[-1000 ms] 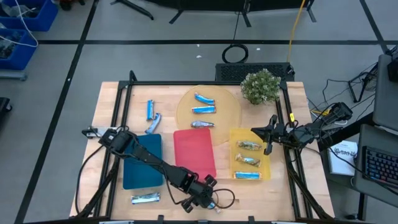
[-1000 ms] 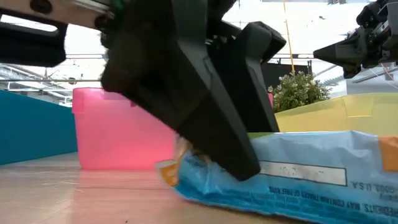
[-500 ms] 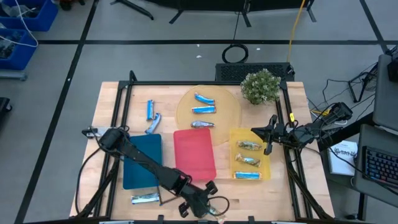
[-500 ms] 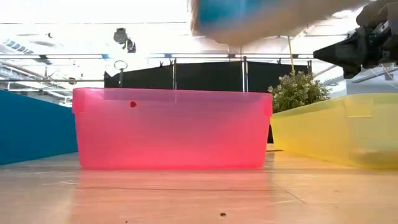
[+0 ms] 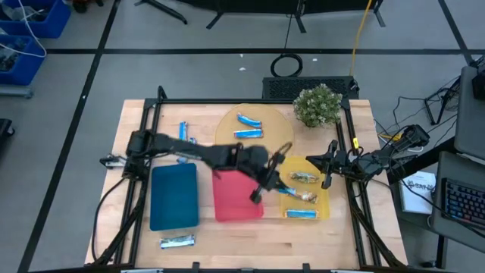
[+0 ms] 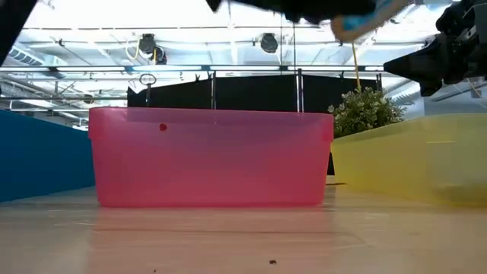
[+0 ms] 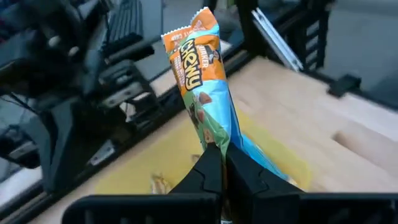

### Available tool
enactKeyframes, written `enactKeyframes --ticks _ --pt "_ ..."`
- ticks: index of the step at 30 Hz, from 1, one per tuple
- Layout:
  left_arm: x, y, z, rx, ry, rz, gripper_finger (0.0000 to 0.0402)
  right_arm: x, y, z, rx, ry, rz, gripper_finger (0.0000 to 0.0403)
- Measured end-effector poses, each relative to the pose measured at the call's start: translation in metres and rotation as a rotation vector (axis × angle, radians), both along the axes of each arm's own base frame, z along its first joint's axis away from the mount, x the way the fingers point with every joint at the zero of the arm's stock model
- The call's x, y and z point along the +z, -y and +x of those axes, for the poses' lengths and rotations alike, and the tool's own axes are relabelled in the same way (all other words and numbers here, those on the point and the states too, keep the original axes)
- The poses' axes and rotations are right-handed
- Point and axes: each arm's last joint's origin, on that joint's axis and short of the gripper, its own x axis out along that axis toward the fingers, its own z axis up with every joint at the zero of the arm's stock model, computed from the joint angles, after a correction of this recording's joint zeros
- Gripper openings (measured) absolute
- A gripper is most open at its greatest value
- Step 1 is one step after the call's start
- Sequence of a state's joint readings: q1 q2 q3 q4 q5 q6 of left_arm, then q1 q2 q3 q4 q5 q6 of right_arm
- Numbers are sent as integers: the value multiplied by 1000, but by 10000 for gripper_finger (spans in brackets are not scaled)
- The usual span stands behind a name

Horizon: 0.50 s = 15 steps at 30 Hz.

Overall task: Pick and place Granola Bars by type
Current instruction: Put the yellow granola bar into the yellow bin

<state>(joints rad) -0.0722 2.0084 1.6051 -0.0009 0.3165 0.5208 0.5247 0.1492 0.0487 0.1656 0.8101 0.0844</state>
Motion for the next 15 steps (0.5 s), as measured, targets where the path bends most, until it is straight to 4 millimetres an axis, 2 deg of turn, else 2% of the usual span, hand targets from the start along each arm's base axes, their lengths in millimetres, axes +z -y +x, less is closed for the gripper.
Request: enactKeyframes --ticks 3,6,15 --pt "-18 -34 13 21 -6 -107 6 -1 0 0 0 -13 -9 0" --pt "-42 -55 24 50 -6 -143 6 -2 0 0 0 -22 -25 0" --pt "-84 -65 37 29 -52 -212 8 5 2 -1 -82 7 -98 0"
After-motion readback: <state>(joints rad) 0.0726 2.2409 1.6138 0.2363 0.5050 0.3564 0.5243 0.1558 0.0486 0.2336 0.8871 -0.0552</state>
